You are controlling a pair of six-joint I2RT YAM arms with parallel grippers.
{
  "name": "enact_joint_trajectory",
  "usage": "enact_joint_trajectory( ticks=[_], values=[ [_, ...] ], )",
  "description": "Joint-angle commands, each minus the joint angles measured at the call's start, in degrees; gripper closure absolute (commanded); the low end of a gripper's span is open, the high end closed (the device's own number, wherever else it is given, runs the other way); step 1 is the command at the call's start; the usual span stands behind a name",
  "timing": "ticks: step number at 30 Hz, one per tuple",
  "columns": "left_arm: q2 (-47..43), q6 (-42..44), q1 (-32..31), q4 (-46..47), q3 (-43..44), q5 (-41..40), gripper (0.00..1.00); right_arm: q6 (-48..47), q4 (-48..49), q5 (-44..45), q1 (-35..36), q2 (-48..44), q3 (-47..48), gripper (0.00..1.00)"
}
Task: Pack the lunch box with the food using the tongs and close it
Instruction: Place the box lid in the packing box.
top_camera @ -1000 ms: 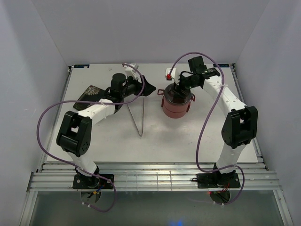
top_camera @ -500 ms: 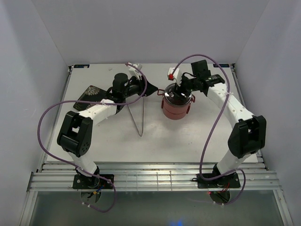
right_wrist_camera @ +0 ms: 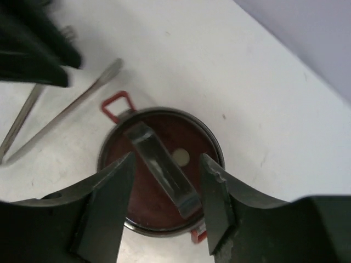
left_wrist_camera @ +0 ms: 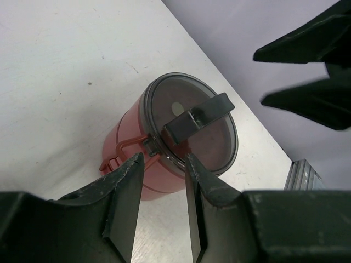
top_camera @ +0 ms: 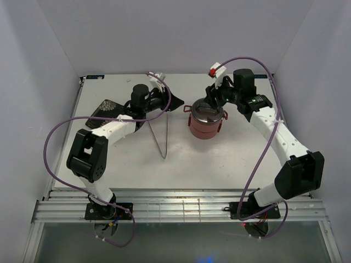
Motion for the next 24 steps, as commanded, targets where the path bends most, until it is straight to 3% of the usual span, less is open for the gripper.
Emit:
enact_joint_trajectory(
  ticks=[1,3,5,6,8,13,24],
  values=[
    [1.0,-0.2,-0.1,1.1,3.1,2.2,0.54,19.4,3.8,18.6,-2.2,-0.9,-1.5,0.45],
    [2.6,-0.8,-0.2,1.1,3.7,3.4,0.60,27.3,2.7,25.1,-4.0,-2.3,-3.1,0.51],
    [3.8,-0.9,-0.7,1.3,3.9,3.6,0.64,35.1,3.0,30.9,-6.0,-5.5,-8.4,0.67],
    [5.0,-0.7,-1.0,1.3,4.5,3.6,0.66,36.6,3.2,32.9,-6.4,-7.5,-10.0,0.80],
    [6.5,-0.6,-1.3,1.2,5.5,3.4,0.69,38.1,4.5,36.1,-6.6,-8.7,-14.5,0.92],
    [10.8,-1.7,-1.6,1.3,7.7,2.3,0.76,39.8,5.4,32.1,-6.5,-5.1,-16.8,0.92],
    [16.4,-0.4,-4.1,2.7,8.5,-0.7,0.78,41.3,6.2,29.3,-4.7,4.5,-18.6,0.92]
  ],
)
